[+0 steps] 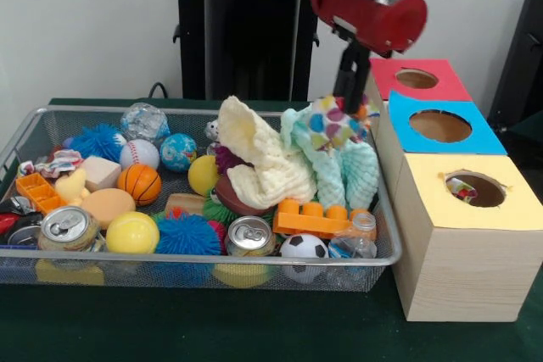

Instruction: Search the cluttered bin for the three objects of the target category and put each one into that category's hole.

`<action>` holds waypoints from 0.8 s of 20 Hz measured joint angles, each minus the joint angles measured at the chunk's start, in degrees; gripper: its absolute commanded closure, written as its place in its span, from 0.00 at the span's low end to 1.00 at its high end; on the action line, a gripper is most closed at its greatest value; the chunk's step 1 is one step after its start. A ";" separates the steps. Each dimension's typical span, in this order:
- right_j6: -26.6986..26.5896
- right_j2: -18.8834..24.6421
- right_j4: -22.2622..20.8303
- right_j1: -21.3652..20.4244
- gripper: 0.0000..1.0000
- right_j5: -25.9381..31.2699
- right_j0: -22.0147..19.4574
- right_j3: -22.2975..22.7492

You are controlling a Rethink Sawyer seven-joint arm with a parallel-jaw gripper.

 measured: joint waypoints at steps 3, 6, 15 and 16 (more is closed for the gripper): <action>2.06 -1.27 1.81 3.61 1.00 0.58 2.25 -4.31; 4.12 -2.45 3.17 6.54 1.00 0.89 3.78 -7.71; 8.88 -6.83 5.39 13.05 1.00 1.23 7.91 -15.09; 8.95 -7.06 5.44 13.21 1.00 1.27 8.10 -15.28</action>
